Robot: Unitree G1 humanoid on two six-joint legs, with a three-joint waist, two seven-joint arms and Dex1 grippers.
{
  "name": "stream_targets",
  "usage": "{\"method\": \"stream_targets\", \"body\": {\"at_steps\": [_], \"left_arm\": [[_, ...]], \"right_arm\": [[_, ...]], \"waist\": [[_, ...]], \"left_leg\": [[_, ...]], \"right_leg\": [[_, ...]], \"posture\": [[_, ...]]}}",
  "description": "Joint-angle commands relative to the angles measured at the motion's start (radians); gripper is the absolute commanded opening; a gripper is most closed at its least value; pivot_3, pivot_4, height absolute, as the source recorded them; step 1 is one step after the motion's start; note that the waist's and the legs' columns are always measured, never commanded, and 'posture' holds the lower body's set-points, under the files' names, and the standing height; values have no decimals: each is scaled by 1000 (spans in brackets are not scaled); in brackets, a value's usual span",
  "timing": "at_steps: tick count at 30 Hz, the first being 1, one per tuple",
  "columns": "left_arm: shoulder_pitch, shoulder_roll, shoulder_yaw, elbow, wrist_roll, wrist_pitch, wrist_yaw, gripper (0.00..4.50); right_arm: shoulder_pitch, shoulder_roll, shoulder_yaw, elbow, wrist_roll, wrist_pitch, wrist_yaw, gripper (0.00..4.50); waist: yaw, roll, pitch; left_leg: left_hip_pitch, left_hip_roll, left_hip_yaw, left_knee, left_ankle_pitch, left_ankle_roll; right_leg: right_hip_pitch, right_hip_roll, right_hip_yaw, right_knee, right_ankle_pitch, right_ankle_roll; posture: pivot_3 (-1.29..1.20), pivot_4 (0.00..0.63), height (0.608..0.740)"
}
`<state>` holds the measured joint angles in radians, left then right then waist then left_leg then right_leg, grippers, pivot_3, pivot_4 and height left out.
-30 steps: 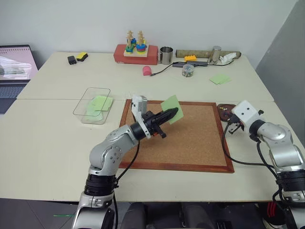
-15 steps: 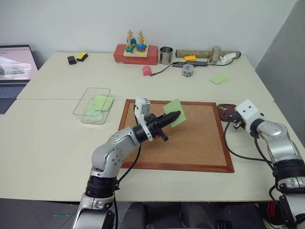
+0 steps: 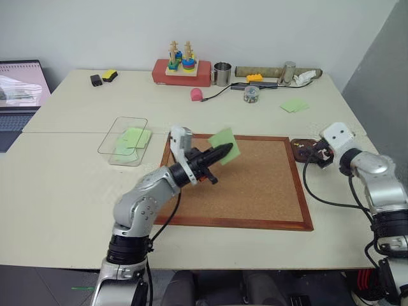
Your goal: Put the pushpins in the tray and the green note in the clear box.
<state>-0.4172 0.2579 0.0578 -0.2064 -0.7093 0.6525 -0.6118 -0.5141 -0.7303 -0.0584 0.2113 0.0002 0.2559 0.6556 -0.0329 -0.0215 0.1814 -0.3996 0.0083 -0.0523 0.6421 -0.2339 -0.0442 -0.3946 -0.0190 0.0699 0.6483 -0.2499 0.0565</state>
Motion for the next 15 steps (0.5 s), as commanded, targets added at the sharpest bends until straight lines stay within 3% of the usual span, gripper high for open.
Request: {"method": "stream_targets", "body": {"at_steps": [1,7,15], "left_arm": [[-9,87,122,-46,-44,11,12,0],[-14,240,250,39,5,-32,17,0],[-92,328,287,279,205,-152,163,0]], "right_arm": [[16,-38,-16,-299,211,72,219,4277],[-80,4,22,-518,422,273,293,4277],[-149,47,105,-558,472,362,293,4277]], "waist": [[-2,0,0],[-7,0,1],[7,-2,1]], "left_leg": [[0,0,0,0,0,0],[0,2,-1,0,0,0],[-1,1,-2,1,0,0]], "right_leg": [[0,0,0,0,0,0],[0,1,-1,1,0,0],[0,0,-3,-1,0,0]], "posture": [[0,150,740],[0,150,740],[0,150,740]]}}
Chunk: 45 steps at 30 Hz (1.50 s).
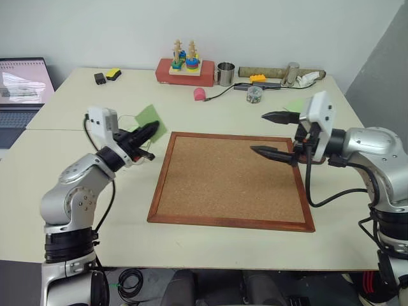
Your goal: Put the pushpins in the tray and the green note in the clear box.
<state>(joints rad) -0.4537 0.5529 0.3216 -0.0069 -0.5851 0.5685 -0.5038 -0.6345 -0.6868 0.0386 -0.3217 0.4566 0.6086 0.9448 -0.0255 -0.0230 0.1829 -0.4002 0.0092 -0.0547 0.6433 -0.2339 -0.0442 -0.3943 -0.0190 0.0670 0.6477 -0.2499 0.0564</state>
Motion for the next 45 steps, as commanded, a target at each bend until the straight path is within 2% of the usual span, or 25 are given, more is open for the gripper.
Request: {"method": "stream_targets", "body": {"at_steps": [1,5,7,8,16,19,21,25,28,30,33,37,41,45], "left_arm": [[-72,39,21,116,100,-80,68,0],[-121,44,12,234,149,-104,98,0],[-136,44,9,280,170,-105,114,399],[-141,44,9,293,175,-105,116,454],[-161,46,-2,333,213,-113,110,2019],[-158,45,-7,320,216,-111,100,2433],[-150,48,-8,304,218,-106,95,2994],[-111,96,-16,227,225,-79,55,3943],[-70,154,-37,160,229,-64,-11,4458],[-29,225,-63,108,228,-38,-96,4458],[106,375,-93,-18,264,-119,-272,4458],[291,550,-41,-74,283,-210,-476,4458],[361,605,44,-25,253,-230,-566,4458],[402,600,85,-9,254,-242,-607,4458]], "right_arm": [[-31,6,15,-24,14,9,5,4277],[-29,11,23,-24,13,11,4,4277],[-24,11,25,-27,10,14,1,4303],[-22,10,25,-30,10,16,0,4303],[1,-6,15,-49,8,31,-5,4303],[2,-8,15,-48,6,30,-5,4303],[1,-9,15,-47,4,28,-6,4303],[-1,-16,2,-39,2,23,-11,4303],[7,-30,-17,-36,0,17,-14,4303],[23,-50,-39,-31,-1,10,-10,4303],[84,-109,-96,-25,-13,-22,4,4303],[239,-294,-214,-12,-3,-51,138,4303],[363,-427,-326,43,3,-74,235,4303],[428,-473,-382,99,-19,-116,264,4303]], "waist": [[0,0,0],[-1,0,0],[-2,0,0],[-3,0,0],[-4,0,0],[-4,0,0],[-4,0,0],[-5,-1,0],[-6,-1,0],[-7,-1,1],[-9,-2,1],[-2,-2,2],[-1,0,3],[-6,0,3]], "left_leg": [[0,0,0,0,0,0],[-1,0,0,0,0,0],[-1,0,0,-1,0,0],[0,0,0,-1,0,0],[-1,0,0,-1,0,0],[-1,0,0,-1,0,0],[-1,0,0,-1,0,0],[-1,0,0,-1,0,0],[-1,1,0,-1,0,0],[-1,1,0,-1,0,0],[-1,1,1,-3,0,0],[-2,2,5,-6,0,-1],[-4,2,5,-7,0,0],[-2,3,7,-7,0,0]], "right_leg": [[0,0,0,0,0,0],[-1,0,0,0,0,0],[-1,0,-1,1,0,0],[-1,0,0,1,0,0],[-1,0,-1,1,0,0],[-1,0,-1,1,0,0],[-1,0,-1,1,0,0],[-1,0,-1,1,0,0],[-2,0,-1,1,0,0],[-2,-1,-1,1,0,0],[-3,-1,0,1,0,-1],[-8,-3,2,1,-1,-3],[-10,-3,1,1,-3,-5],[-10,-1,1,2,-5,-2]], "posture": [[0,150,740],[0,150,740],[0,150,740],[0,150,740],[0,150,740],[0,150,740],[0,150,740],[0,150,740],[0,150,740],[0,150,740],[0,150,740],[0,150,740],[0,150,740],[0,150,740]]}}
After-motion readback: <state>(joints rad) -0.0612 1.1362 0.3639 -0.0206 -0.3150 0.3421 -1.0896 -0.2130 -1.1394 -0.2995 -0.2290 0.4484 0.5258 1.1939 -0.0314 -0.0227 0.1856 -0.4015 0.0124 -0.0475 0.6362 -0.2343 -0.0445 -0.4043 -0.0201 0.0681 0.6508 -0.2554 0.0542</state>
